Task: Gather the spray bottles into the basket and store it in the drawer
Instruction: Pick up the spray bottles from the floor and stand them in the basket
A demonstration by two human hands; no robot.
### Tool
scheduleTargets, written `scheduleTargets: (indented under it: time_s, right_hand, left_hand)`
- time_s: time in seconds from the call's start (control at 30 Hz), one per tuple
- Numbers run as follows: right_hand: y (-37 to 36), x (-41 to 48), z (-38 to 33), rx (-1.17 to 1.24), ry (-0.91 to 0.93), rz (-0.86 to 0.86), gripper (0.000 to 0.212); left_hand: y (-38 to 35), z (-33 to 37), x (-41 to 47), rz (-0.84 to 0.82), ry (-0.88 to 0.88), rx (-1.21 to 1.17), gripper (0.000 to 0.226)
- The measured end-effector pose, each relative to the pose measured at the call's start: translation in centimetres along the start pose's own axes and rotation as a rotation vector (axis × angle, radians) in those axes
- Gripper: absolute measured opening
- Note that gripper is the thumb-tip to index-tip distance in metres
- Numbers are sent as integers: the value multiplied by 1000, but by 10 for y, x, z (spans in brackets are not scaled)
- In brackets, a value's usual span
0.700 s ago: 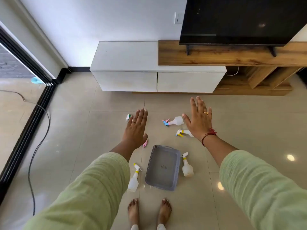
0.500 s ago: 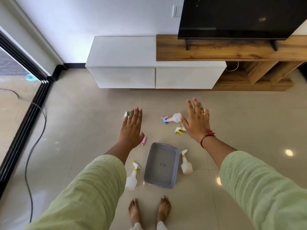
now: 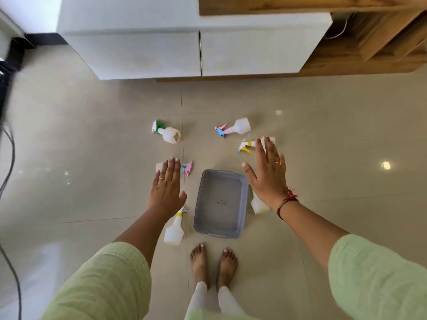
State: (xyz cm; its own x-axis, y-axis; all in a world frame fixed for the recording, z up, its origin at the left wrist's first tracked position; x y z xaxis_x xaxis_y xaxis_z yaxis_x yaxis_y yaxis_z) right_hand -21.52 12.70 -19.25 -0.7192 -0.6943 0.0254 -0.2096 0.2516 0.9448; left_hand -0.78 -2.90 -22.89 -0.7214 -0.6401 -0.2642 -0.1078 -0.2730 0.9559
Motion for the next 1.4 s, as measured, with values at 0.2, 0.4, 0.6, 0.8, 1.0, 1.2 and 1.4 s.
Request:
scheduleTargets:
  time_s: [0.2, 0.4, 0.6, 0.8, 1.0, 1.2, 1.4]
  right_hand:
    - [-78, -8, 22, -35, -34, -53, 69]
    - [-146, -22, 44, -66, -38, -98, 68]
    - [-199, -38, 76, -68, -89, -117, 65]
    - [-232, -43, 97, -63, -114, -146, 63]
    - [-251, -40, 121, -79, -130, -117, 56]
    - [-271, -43, 157, -89, -225, -90, 54]
    - [-322, -62, 179, -61, -266, -256, 62]
  left_hand:
    - [-85, -11, 12, -34, -5, -25, 87]
    - [-151, -26, 29, -55, -5, -17, 88]
    - [-203, -13, 45, -66, -53, -82, 88]
    - [-244, 7, 55, -96, -81, -113, 88]
    - [-271, 24, 63, -147, -97, -199, 86]
    - [-301, 31, 67, -177, -103, -189, 84]
    - [-345, 19, 73, -189, -28, -141, 84]
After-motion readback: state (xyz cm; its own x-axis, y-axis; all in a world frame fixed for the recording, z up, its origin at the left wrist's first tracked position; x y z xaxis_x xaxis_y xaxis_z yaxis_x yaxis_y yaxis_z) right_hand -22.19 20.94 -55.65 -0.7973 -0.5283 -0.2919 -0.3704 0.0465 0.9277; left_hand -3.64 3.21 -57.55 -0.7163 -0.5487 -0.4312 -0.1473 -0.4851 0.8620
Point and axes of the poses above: each hand's wrist, its own x-axis towards the middle knuckle, its own y-axis out of the back of the hand, z = x × y, the point moved 4 cm from there along x, towards the middle knuckle, and after that the axes turned 9 degrees about z, right-handed, at the moved point
